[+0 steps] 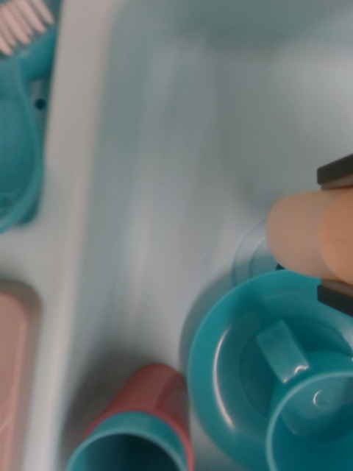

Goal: Pick detergent from the sink

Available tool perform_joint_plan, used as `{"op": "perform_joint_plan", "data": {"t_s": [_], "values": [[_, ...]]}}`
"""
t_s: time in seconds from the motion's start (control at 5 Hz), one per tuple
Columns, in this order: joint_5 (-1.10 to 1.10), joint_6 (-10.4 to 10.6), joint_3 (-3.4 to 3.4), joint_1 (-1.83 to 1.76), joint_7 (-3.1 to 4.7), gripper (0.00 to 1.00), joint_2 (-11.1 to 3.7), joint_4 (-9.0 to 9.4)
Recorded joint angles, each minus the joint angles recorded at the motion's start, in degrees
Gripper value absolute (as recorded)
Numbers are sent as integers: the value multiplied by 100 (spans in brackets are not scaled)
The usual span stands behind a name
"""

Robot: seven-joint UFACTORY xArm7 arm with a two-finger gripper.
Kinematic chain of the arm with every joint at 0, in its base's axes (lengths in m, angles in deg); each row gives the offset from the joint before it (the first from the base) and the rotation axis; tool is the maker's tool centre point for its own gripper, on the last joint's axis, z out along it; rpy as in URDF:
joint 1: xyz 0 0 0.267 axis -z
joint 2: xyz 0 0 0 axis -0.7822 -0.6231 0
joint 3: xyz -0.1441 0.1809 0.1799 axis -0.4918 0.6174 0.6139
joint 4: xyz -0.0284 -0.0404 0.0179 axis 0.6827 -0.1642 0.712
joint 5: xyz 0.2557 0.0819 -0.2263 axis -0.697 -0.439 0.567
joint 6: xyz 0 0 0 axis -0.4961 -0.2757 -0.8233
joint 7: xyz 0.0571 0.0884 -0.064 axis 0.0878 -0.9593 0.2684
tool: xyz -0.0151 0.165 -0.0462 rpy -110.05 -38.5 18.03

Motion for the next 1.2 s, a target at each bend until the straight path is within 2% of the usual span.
{"op": "perform_joint_plan", "data": {"t_s": [0.2,0.4,0.6,0.8,1.0,1.2], "values": [[0,0,0,0,0,100,0,0],[21,-182,0,0,-27,100,48,-135],[21,-182,0,0,-27,100,48,-135],[45,-385,0,1,-58,100,103,-286],[45,-385,0,1,-58,100,103,-286],[70,-601,0,1,-90,100,161,-447]]}}
